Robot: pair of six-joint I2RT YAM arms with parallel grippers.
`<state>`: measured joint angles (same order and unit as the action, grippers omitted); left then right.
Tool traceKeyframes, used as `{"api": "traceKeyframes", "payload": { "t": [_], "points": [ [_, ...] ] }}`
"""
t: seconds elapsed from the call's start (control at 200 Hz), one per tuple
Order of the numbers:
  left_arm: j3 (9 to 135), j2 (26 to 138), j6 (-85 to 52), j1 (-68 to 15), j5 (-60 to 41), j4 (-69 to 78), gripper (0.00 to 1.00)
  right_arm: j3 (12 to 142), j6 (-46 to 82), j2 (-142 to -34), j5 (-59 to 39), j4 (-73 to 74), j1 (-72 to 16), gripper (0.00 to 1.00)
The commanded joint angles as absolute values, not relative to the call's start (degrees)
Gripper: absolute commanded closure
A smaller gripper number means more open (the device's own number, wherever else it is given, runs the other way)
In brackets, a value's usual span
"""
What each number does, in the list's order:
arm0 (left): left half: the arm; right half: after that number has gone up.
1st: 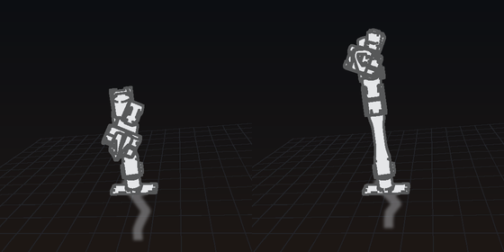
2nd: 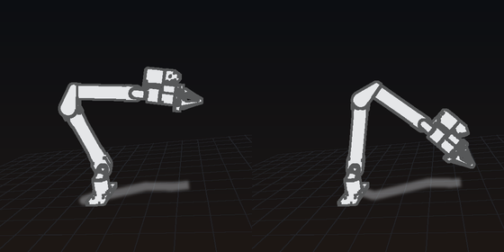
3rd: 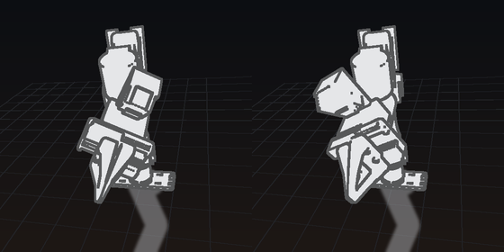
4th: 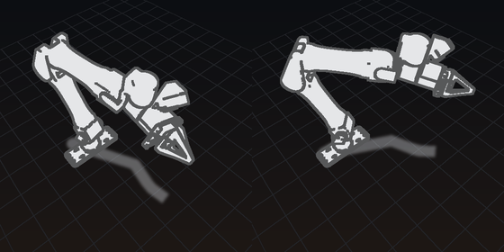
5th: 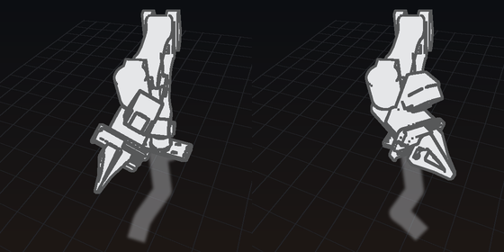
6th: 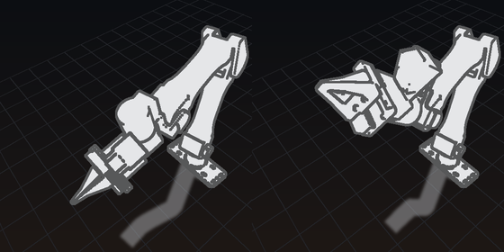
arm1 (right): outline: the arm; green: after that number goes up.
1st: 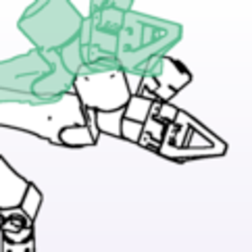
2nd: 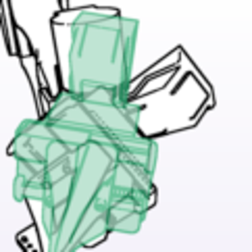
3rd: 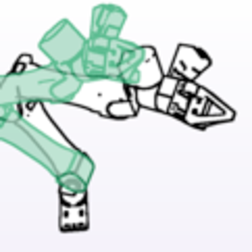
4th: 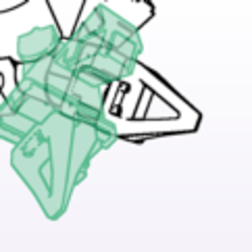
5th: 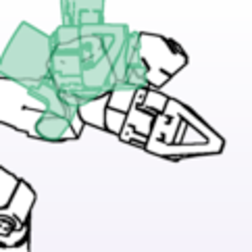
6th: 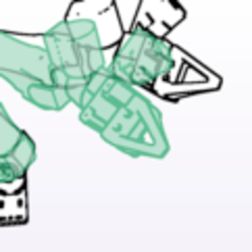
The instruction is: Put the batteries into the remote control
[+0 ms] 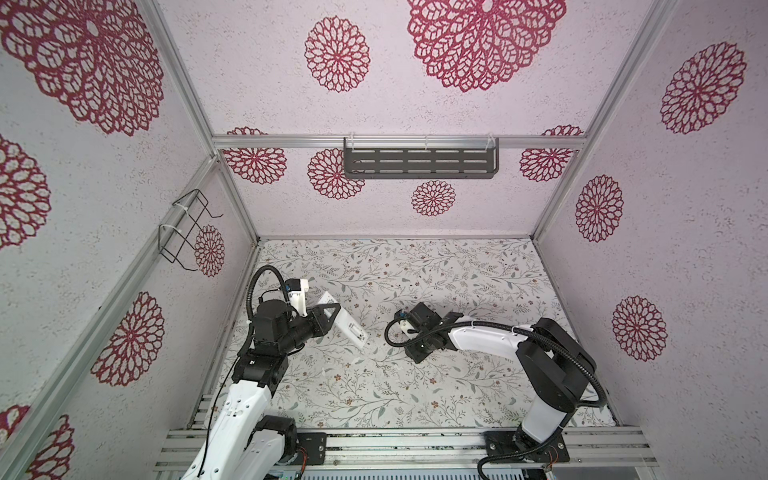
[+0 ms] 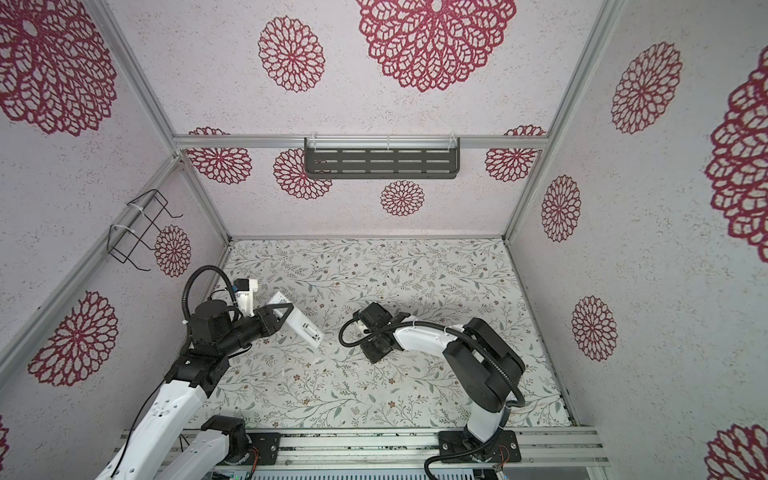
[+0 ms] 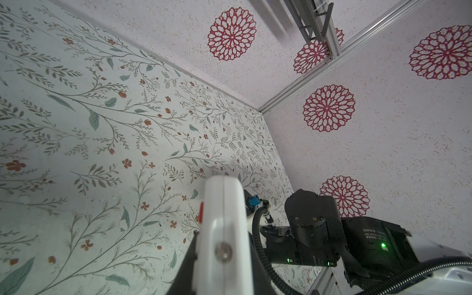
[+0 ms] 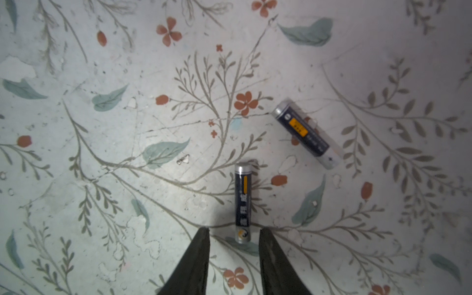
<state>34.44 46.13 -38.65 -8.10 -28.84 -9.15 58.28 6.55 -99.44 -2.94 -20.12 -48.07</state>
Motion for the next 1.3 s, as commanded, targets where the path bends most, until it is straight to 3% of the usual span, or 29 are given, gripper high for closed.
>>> {"api": "traceKeyframes", "payload": {
  "t": [0.0,0.295,1.296],
  "points": [
    [34.37,45.97,-38.59,-8.17,-29.27,-6.94,0.9,60.38,5.54,-99.73,-1.52,-21.19,-48.52,0.66],
    [34.27,45.66,-38.61,-8.17,-29.19,-7.01,0.9,60.96,4.96,-100.64,-0.86,-21.64,-48.69,0.72],
    [35.24,47.37,-38.15,-8.0,-29.87,-6.84,0.9,60.12,3.77,-101.32,-0.17,-22.68,-49.39,0.73]
  ]
}}
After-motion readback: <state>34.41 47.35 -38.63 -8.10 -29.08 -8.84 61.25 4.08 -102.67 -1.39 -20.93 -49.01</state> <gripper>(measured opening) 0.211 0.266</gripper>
